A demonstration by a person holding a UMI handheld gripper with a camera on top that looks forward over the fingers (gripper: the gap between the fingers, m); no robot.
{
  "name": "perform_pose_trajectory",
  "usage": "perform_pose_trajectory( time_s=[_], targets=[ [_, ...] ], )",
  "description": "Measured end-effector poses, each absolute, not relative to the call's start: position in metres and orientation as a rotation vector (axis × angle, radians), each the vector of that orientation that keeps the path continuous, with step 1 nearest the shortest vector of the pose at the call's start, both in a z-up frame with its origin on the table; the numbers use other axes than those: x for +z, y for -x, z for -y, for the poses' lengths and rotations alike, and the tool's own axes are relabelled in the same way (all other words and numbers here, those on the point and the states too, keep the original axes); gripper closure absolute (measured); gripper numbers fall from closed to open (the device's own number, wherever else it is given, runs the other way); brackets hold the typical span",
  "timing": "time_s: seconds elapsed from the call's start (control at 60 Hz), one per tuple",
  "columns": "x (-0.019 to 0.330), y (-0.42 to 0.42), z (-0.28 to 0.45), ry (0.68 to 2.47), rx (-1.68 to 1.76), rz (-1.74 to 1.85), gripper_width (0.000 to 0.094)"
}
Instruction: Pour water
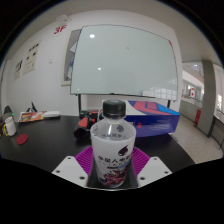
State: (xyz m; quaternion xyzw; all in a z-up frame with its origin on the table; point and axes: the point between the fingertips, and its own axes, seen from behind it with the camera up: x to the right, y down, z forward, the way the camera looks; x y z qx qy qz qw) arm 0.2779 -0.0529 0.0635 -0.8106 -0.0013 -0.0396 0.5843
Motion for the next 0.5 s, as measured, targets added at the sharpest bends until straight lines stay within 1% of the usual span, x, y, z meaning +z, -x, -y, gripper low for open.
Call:
perform_pose_trajectory(
  time_s=[0.1,0.183,0.283,0.4,0.5],
  targets=[
    [0.064,-0.276,0.053,1.886,-0.098,0.000,0.0512],
    [0.064,-0.273,0.053,1.889,-0.112,-0.008,0.0515],
    [0.073,-0.272,0.053,1.879,-0.151,-0.026,0.0513],
    [0.105,-0.259,0.054,1.849,-0.227,-0.026,0.0513],
    [0.151,-0.249,0.049,1.804,-0.369,0.015,0.0512]
  ],
)
